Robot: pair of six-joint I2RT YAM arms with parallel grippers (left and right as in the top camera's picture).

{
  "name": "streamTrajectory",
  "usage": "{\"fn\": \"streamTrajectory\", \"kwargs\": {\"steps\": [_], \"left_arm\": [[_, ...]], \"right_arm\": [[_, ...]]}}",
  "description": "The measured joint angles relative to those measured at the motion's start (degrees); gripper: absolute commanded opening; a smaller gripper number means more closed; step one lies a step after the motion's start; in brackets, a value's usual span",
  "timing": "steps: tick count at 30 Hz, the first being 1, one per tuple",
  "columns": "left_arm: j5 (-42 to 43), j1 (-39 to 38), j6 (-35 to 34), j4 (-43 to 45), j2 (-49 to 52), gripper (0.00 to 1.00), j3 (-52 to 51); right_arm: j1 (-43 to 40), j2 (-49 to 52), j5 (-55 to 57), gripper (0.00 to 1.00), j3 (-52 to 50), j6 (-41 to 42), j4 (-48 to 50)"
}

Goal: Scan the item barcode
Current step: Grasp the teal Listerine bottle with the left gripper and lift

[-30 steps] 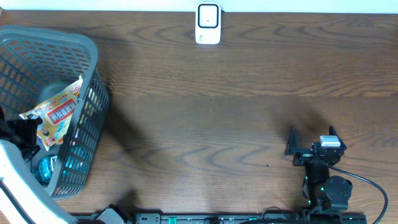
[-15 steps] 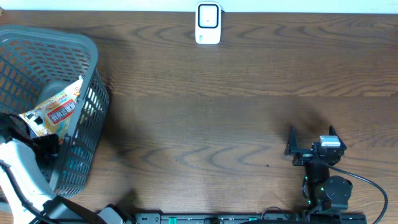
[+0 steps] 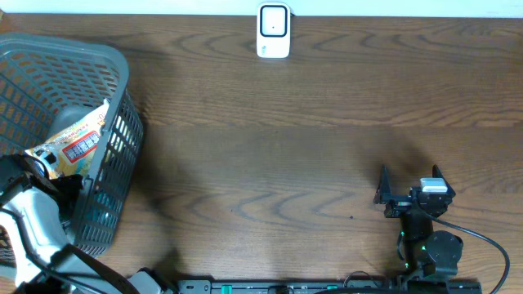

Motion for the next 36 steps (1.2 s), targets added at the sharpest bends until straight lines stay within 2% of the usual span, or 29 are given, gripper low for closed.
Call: {"fn": "streamTrajectory", "kwargs": {"steps": [3,9,10,12,15,25,36], "left_arm": [[0.6,0.0,0.0,1.1,3.7,0.93,0.0],[2.3,0.1,0.3,0.3,8.9,0.5,0.9],[2.4,0.1,0.4,0.1,9.0,0.45,1.1],[2.7,0.1,0.6,0.1,9.4,0.43,1.5],[2.8,0.1,1.3,0.1,9.4,0.35,1.5],[6.8,0.2,9.8,-3.7,6.5,0.33,3.3],[14.5,0.2,14.4,-7.5,-15.4,0.33,13.4]], "right_arm": [[0.0,0.0,0.0,0.99,0.0,0.0,0.0],[0.0,0.0,0.0,0.99,0.0,0.0,0.0],[0.0,0.0,0.0,0.99,0.0,0.0,0.0],[0.0,0.0,0.0,0.99,0.0,0.0,0.0],[0.0,0.0,0.0,0.99,0.0,0.0,0.0],[0.0,0.0,0.0,0.99,0.0,0.0,0.0],[0.0,0.0,0.0,0.99,0.0,0.0,0.0]]}}
